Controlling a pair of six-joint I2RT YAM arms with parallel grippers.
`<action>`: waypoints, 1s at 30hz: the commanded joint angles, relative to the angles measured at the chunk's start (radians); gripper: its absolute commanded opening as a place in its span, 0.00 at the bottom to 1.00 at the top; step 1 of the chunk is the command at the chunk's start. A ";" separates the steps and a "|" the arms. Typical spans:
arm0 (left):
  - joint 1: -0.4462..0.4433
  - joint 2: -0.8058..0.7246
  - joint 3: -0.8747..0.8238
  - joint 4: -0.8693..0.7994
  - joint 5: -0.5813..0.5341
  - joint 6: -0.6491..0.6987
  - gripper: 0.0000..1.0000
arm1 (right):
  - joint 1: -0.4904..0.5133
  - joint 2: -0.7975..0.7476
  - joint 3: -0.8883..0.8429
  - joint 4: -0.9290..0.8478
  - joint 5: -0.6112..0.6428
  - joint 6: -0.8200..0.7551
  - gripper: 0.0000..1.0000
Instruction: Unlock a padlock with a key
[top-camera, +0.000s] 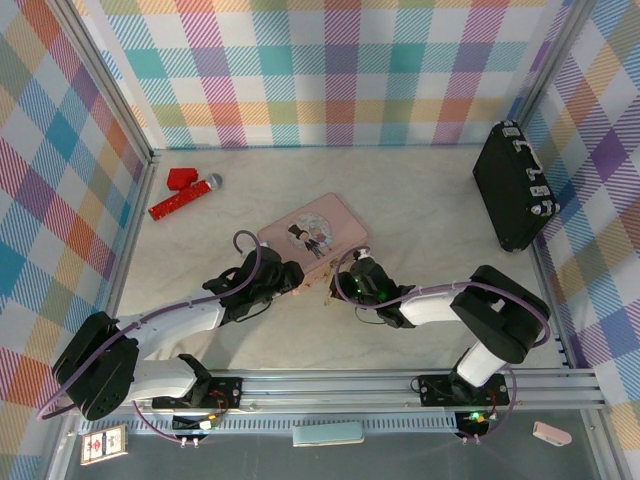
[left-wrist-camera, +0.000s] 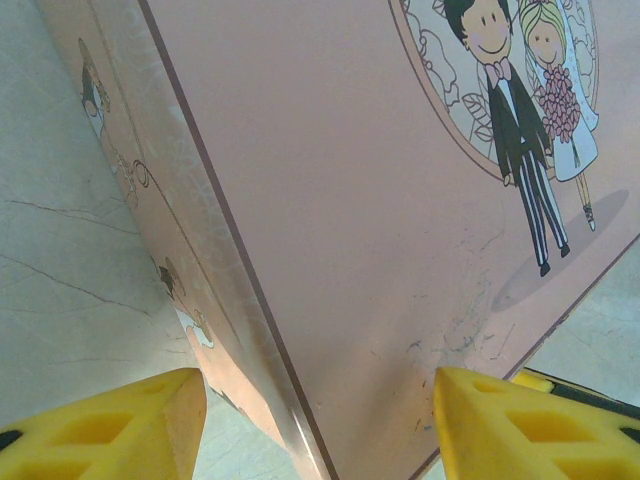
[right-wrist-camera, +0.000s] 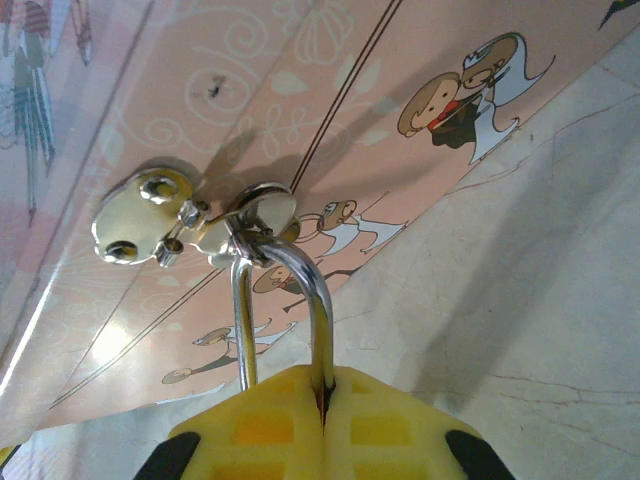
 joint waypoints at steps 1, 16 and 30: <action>-0.010 0.010 -0.024 -0.054 -0.021 -0.003 0.61 | 0.004 -0.022 -0.007 0.017 0.009 0.022 0.00; -0.023 0.036 -0.016 -0.013 0.002 -0.025 0.60 | -0.021 0.029 -0.031 0.209 0.084 0.338 0.00; -0.042 0.064 -0.012 -0.025 -0.030 -0.046 0.60 | -0.021 0.016 -0.032 0.220 0.220 0.460 0.00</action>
